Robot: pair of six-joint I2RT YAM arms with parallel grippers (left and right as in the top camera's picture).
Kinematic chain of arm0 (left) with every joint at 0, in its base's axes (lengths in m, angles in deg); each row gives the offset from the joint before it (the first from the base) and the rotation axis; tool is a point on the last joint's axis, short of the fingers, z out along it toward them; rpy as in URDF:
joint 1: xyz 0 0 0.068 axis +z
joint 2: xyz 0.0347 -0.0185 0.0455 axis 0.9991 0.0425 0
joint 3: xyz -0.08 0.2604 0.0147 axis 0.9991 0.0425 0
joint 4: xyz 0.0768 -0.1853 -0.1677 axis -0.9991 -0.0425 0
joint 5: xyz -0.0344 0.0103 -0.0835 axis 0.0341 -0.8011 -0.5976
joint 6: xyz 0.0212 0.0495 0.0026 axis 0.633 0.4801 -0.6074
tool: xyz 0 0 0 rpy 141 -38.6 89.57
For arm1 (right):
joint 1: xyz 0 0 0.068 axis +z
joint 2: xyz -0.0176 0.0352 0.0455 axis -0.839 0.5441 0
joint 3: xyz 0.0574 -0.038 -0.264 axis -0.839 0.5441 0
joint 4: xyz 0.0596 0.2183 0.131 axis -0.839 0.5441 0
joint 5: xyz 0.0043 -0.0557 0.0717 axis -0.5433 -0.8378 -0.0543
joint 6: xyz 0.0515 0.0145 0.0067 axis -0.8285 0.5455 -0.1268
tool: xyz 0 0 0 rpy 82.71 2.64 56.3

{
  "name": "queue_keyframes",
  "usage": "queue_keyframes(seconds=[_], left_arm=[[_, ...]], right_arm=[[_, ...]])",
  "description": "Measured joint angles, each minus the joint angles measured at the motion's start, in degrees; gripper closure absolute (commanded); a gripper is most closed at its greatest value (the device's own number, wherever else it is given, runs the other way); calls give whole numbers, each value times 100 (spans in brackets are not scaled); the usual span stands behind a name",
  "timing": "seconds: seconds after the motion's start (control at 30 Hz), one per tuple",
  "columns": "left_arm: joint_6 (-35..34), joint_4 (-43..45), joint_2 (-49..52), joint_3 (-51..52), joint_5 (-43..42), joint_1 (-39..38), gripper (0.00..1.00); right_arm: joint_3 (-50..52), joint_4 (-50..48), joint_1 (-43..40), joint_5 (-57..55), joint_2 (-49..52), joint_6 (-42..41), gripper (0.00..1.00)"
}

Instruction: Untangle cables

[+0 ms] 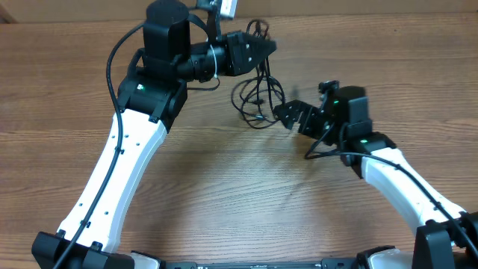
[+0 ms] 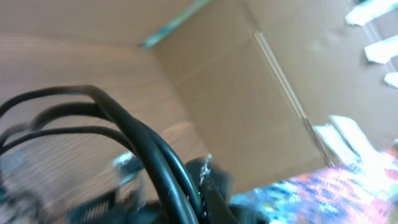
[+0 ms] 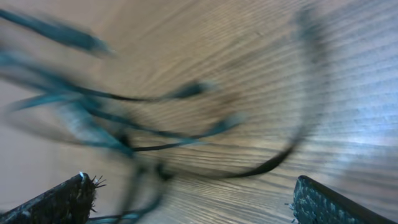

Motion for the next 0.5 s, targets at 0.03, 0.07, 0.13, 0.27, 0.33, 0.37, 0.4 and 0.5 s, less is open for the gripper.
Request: queue_keyframes(seconds=[0.03, 0.07, 0.13, 0.27, 0.33, 0.37, 0.4, 0.5], left_arm=[[-92, 258, 0, 0, -103, -4, 96], [-210, 566, 0, 0, -199, -4, 96], [-461, 1069, 2, 0, -387, 2, 96], [-896, 1759, 0, 0, -730, 17, 96], [-1029, 1797, 2, 0, -883, 72, 96], [-1075, 1794, 7, 2, -944, 111, 96], [-1115, 1794, 17, 2, -1012, 173, 96], [-1220, 1755, 33, 2, -1187, 433, 96]], right_arm=[[0, 39, 114, -203, 0, -33, 0], [0, 44, 240, -376, 0, -68, 0], [0, 33, 407, -597, 0, -107, 0], [-9, 437, 485, -1172, 0, -286, 0], [-22, 892, 382, -1598, 0, -505, 0], [-31, 1056, 315, -1755, 0, -597, 0], [-37, 1257, 195, -1928, 0, -682, 0], [-39, 1637, -315, -2271, 0, -813, 0]])
